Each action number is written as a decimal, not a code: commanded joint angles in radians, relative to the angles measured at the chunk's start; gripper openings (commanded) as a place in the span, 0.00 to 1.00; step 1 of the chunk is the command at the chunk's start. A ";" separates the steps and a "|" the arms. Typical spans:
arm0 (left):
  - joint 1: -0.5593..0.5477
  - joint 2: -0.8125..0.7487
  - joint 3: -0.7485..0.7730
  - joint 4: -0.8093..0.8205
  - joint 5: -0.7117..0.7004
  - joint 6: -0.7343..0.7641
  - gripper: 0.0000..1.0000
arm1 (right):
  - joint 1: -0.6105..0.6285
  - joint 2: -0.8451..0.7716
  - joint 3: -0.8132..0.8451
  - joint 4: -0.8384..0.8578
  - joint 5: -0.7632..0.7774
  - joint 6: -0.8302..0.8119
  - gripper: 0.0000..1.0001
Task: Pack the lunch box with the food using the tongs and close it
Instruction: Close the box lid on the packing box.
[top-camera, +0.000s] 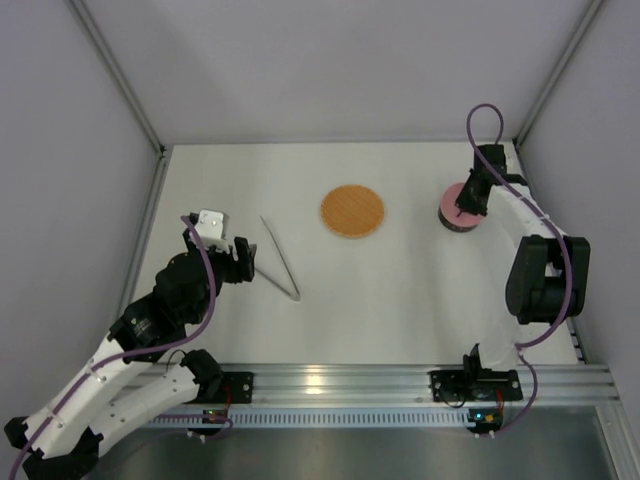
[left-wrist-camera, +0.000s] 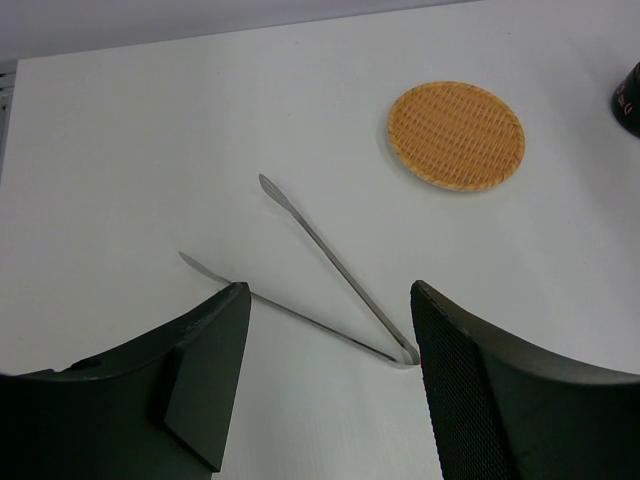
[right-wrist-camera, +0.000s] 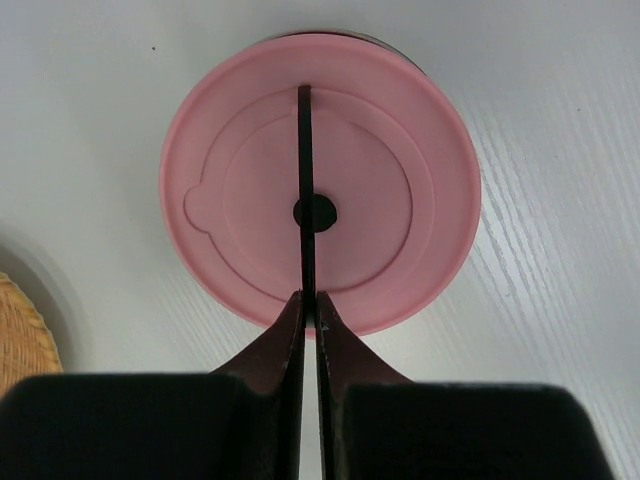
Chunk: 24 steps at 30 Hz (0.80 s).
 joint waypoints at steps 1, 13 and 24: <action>-0.001 0.007 -0.004 0.045 -0.008 0.005 0.71 | -0.020 0.050 0.030 0.032 -0.015 -0.010 0.00; -0.001 0.021 -0.004 0.047 -0.008 0.004 0.71 | -0.036 0.070 0.163 -0.069 -0.015 -0.050 0.00; -0.001 0.024 -0.004 0.045 0.005 0.004 0.71 | -0.039 0.167 0.373 -0.218 -0.042 -0.087 0.01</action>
